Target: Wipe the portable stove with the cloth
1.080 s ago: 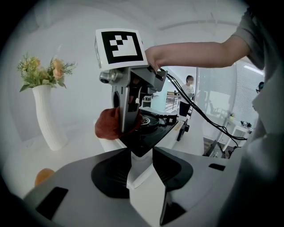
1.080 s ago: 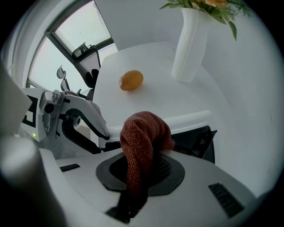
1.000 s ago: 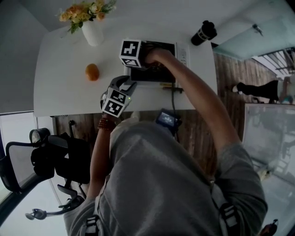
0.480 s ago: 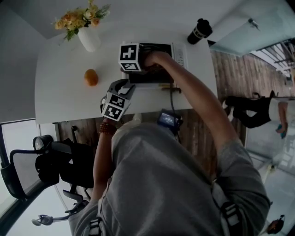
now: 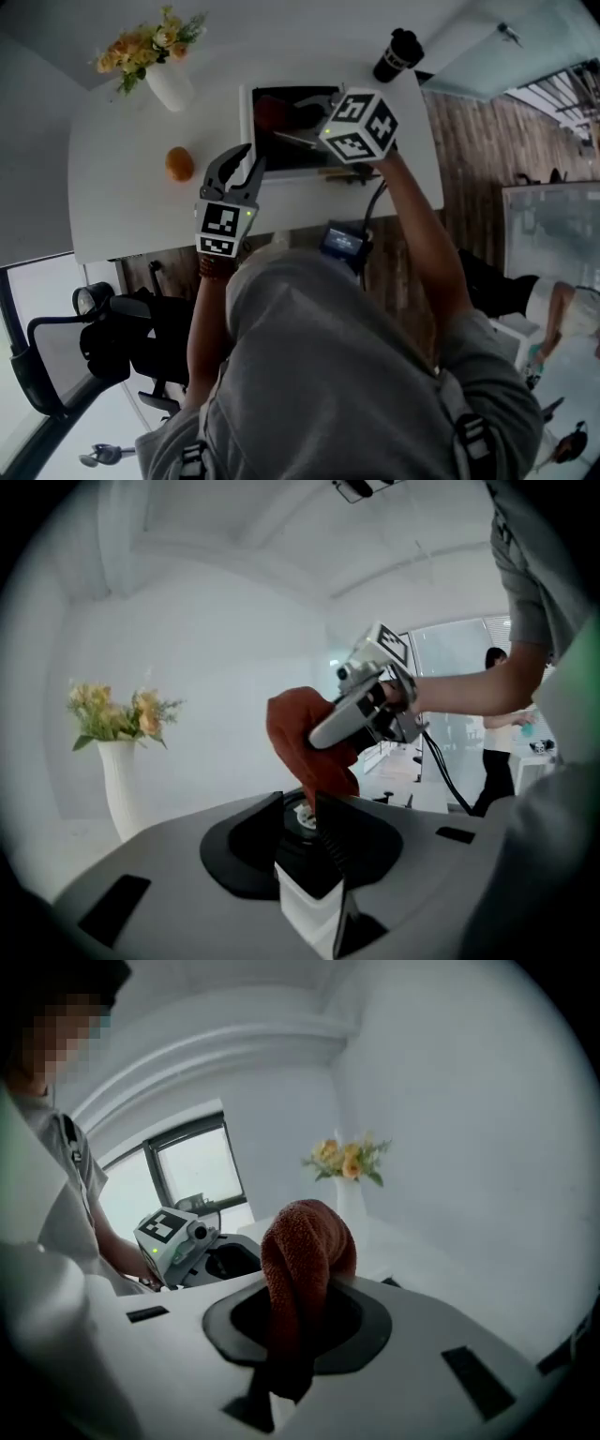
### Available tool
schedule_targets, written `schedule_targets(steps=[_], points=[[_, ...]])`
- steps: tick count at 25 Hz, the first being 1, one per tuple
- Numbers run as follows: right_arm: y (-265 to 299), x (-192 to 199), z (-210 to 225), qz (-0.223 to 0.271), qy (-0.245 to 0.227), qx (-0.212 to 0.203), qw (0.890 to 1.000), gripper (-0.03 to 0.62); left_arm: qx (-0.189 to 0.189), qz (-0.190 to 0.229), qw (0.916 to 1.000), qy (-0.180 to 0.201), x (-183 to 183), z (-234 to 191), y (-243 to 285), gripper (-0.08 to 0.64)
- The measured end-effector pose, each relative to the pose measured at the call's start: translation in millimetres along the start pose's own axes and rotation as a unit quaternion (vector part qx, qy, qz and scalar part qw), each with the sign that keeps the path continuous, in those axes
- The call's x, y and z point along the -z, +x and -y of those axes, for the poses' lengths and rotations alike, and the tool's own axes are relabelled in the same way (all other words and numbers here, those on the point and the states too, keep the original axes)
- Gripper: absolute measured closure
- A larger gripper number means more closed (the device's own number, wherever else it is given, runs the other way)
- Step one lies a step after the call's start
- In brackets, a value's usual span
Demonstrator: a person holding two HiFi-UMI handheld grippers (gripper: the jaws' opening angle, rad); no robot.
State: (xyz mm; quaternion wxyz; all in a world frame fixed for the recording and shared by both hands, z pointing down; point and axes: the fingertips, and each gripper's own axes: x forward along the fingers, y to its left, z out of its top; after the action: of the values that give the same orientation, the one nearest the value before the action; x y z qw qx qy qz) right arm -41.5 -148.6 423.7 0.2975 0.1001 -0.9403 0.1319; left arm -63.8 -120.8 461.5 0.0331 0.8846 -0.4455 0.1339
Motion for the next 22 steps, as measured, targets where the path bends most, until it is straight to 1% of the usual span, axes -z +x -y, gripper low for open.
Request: schedule_targets(steps=[1,2,3,5,7,9,12,14,16,19,22], points=[[-9.7,-4.0,-0.8,0.038,-0.013,0.024,0.999,0.52,-0.01,0.018,0.9998,0.001,-9.5,-2.1,-1.1,0.434],[-18.5,-6.4,-0.7,0.074,-0.028,0.053,0.995,0.52,-0.019,0.035,0.9992,0.002,-17.3,-3.8,-2.3,0.44],[-26.6,-7.0,-0.1,0.107,-0.039,0.084,0.99,0.518,-0.028,0.05,0.9984,0.0,-23.0,-5.2,-3.5,0.448],[-41.4,-2.5,2.2,0.157,-0.047,0.144,0.976,0.518,-0.04,0.072,0.9966,-0.006,-30.0,-6.2,-5.2,0.457],[-57.1,6.2,5.0,0.193,-0.043,0.207,0.958,0.515,-0.045,0.087,0.9952,-0.011,-34.8,-3.8,-5.8,0.46],[-72.9,14.2,5.7,0.223,-0.035,0.268,0.937,0.515,-0.048,0.097,0.994,-0.014,-38.4,0.4,-5.4,0.472],[-91.4,27.2,3.2,0.255,-0.012,0.334,0.908,0.515,-0.058,0.103,0.9929,-0.013,-41.5,6.3,-4.7,0.486],[-98.8,38.3,-0.4,0.261,0.0,0.365,0.894,0.515,-0.07,0.098,0.9927,-0.012,-39.5,9.4,-5.7,0.514],[-102.0,48.6,-6.7,0.262,0.008,0.384,0.885,0.515,-0.079,0.095,0.9923,-0.01,-35.9,11.3,-7.3,0.517],[-103.6,61.8,-14.7,0.256,0.01,0.4,0.88,0.517,-0.086,0.087,0.9924,-0.01,-27.4,13.1,-6.7,0.518],[-107.6,75.7,-16.6,0.248,0.02,0.409,0.878,0.517,-0.087,0.083,0.9926,-0.014,-21.3,15.3,-5.1,0.518]])
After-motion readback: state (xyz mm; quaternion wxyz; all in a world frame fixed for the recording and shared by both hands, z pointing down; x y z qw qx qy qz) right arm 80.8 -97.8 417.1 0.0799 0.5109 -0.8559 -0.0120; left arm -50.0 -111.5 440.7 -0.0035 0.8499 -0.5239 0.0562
